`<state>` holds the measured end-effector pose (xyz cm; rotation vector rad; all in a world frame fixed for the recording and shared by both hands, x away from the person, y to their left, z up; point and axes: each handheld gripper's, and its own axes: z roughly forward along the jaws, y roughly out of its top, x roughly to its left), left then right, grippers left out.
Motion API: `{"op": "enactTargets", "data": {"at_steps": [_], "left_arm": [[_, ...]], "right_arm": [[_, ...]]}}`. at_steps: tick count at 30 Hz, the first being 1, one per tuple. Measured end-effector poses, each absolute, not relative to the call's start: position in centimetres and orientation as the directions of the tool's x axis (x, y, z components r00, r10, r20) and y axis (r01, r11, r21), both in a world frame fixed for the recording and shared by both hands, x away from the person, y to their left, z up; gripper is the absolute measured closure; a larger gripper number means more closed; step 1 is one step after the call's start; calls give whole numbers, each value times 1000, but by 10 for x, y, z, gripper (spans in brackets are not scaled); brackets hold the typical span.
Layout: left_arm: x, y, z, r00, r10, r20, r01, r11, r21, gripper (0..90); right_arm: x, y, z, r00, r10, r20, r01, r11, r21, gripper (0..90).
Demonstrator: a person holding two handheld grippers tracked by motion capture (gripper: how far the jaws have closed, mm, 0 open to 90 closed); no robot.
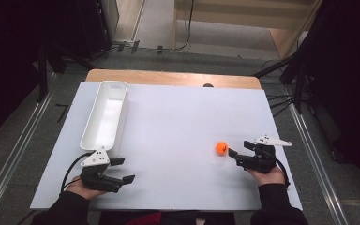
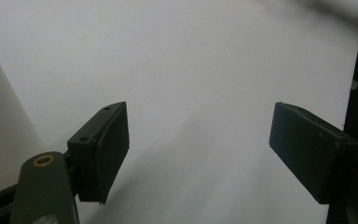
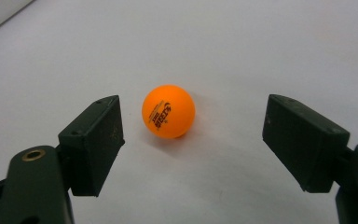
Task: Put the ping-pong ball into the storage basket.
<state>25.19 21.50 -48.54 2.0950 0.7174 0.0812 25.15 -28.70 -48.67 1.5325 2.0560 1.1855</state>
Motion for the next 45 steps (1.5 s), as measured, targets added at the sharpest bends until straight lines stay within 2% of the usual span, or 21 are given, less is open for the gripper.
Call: {"op": "enactTargets", "data": {"at_steps": [9, 29, 45], "left_arm": [[252, 214, -486, 833, 513, -208, 463, -438, 771, 204], [253, 213, -487, 839, 504, -207, 458, -446, 769, 203], [255, 211, -487, 839, 503, -206, 456, -444, 771, 203]], "right_arm": [[268, -278, -483, -407, 892, 197, 631, 118, 767, 191], [289, -268, -474, -412, 890, 194, 616, 115, 779, 194], [288, -263, -483, -412, 888, 204, 631, 116, 767, 201]]}}
